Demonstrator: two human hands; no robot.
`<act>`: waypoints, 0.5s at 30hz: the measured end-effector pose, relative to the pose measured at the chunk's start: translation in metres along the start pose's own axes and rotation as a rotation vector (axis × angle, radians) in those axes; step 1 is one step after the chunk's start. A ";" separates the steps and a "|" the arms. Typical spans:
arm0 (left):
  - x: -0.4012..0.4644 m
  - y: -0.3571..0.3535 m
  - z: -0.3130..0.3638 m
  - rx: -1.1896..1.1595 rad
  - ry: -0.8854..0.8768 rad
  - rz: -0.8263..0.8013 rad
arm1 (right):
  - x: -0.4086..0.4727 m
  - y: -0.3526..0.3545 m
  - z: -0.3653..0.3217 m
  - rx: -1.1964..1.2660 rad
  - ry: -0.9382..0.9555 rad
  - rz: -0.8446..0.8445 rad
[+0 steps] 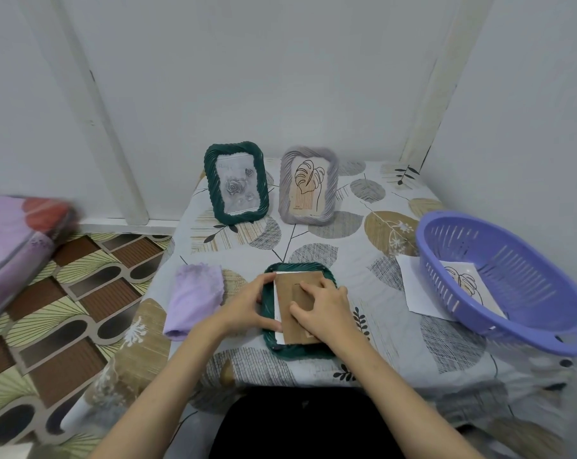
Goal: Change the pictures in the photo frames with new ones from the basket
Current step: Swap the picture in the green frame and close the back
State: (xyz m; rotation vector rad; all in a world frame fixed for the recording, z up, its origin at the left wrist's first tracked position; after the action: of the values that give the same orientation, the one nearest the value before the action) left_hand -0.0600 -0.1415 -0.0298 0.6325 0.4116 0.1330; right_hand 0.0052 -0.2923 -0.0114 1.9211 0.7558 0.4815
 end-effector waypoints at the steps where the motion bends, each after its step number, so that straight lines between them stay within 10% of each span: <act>1: 0.000 0.001 -0.001 -0.018 0.006 -0.026 | 0.000 0.000 0.000 -0.001 0.001 -0.003; 15: 0.004 0.010 -0.008 0.102 -0.001 0.076 | 0.000 -0.002 0.000 -0.015 0.007 -0.004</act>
State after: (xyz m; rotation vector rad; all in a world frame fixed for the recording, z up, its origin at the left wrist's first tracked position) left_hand -0.0594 -0.1280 -0.0306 0.7490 0.3954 0.1854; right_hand 0.0040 -0.2916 -0.0133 1.9048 0.7593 0.4905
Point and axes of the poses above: each hand's wrist, its own x-axis towards the middle knuckle, its own y-axis out of the back of the hand, z = x × y, the point moved 3 cm from there along x, towards the middle knuckle, and after that the axes turned 13 degrees about y, right-handed, at the moved point
